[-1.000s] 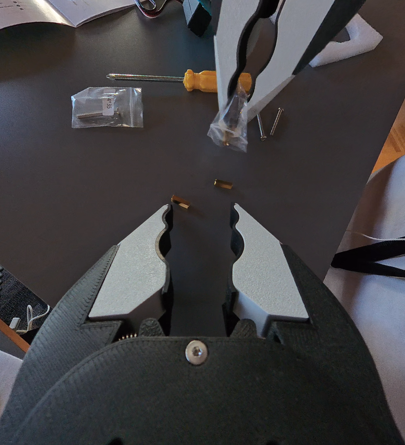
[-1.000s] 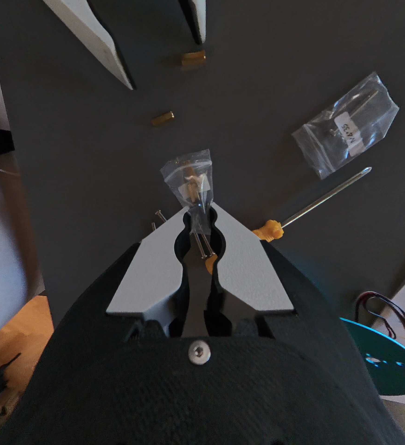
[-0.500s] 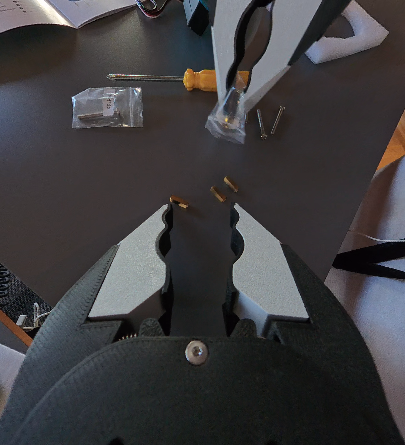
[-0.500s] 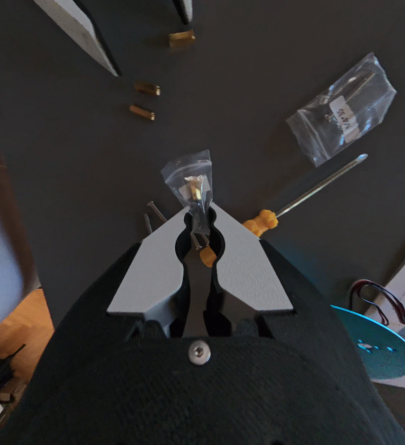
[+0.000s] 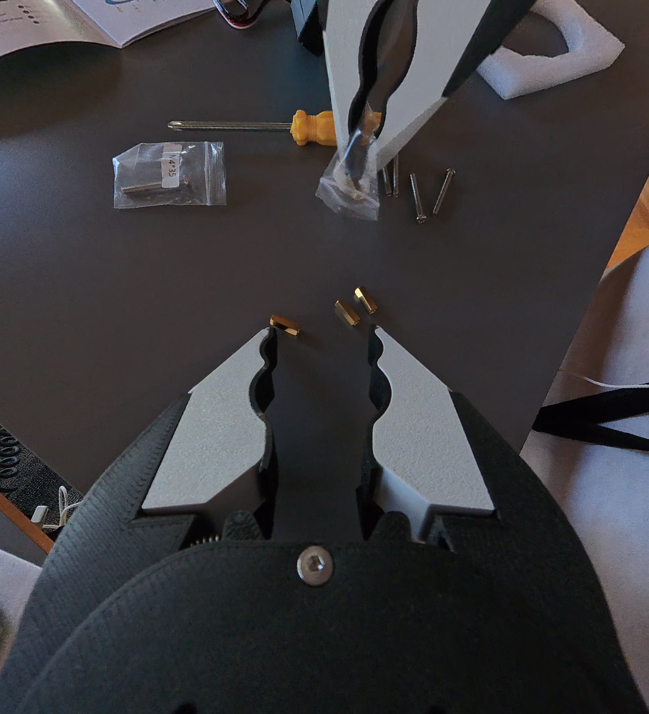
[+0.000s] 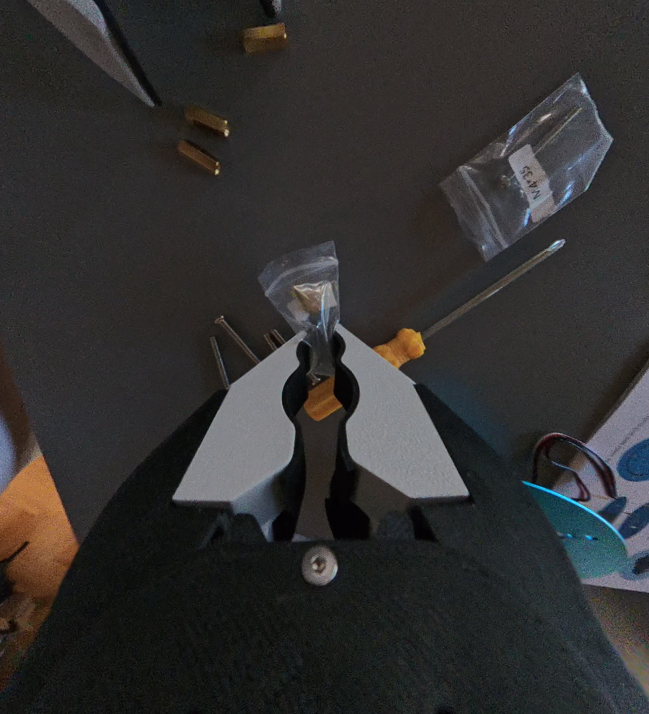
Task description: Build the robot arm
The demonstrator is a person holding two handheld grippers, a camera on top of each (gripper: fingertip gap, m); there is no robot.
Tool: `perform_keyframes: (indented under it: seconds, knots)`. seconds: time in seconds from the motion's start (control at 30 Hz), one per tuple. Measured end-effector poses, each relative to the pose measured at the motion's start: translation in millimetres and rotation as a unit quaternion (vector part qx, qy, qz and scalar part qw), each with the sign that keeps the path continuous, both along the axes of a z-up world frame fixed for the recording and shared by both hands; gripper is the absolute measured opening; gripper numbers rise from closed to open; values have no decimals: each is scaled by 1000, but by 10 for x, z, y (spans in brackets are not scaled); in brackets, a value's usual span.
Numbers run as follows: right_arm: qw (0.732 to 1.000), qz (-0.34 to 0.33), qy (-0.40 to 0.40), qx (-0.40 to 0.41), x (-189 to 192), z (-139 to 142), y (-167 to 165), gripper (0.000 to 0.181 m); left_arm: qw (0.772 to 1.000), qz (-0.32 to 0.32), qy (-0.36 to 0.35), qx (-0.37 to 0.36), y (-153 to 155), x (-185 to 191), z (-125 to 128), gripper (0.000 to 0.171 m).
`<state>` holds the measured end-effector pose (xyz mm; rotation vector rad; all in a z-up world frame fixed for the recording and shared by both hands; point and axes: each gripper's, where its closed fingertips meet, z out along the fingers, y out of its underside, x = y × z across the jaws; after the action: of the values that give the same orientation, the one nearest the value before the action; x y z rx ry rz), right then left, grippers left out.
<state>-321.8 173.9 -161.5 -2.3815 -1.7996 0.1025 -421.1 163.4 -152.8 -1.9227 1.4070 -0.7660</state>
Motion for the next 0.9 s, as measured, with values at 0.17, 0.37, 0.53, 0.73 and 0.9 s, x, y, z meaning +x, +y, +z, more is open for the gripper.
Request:
perform_keyframes:
  seconds: [0.17,0.37,0.53,0.73,0.9]
  knots:
    - [1000,3,-8,3,2,-1,9,6,1000,0,0,0,-3,0,-2,47]
    - [999,5,-32,0,23,-16,10,5,1000,-1,1,2,-7,5,-4,47]
    - [999,22,-46,0,5,-20,-5,5,1000,-2,2,5,-8,9,-7,47]
    - [999,14,-44,-7,16,-18,10,5,1000,-2,2,4,-7,11,-8,46]
    - [999,-17,43,-8,-67,53,-6,5,1000,-3,-2,1,-11,5,0,45]
